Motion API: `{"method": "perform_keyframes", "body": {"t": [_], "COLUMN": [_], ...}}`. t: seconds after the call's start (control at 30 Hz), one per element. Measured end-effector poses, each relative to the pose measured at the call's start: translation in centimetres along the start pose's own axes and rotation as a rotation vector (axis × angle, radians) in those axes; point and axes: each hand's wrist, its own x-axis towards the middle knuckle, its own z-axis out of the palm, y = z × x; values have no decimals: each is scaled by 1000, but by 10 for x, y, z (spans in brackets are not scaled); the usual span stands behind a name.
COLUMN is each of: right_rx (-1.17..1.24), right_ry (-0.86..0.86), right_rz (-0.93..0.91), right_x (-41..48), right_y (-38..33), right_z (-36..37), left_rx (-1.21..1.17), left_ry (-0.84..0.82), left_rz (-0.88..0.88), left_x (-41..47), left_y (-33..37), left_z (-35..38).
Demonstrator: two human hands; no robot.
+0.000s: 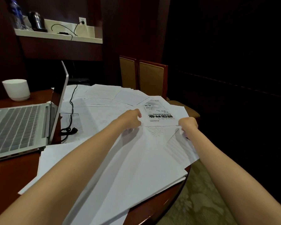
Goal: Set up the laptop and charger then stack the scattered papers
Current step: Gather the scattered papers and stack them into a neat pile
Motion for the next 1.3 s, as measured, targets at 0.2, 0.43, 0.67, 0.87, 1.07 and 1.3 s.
{"method": "perform_keyframes", "body": {"t": [0.2, 0.43, 0.67, 0.87, 1.07, 1.3], "right_rx": [449, 606, 320, 241, 30, -16], "right_ry": [1, -195, -82, 23, 63, 45], "right_rz": [107, 137, -24, -29, 18, 5], "right_x": [5, 10, 10, 11, 23, 31], "right_y": [-3, -1, -5, -4, -11, -13], "right_z": [-7, 3, 19, 14, 13, 8], "left_rx": [214, 99, 98, 130, 136, 174], "left_ry": [17, 247, 350, 341, 338, 342], "left_rz": [81, 88, 181, 147, 108, 94], "left_x": [10, 11, 11, 12, 11, 12], "left_y": [20, 11, 9, 8, 10, 10], "left_z": [28, 62, 63, 64, 63, 65]}}
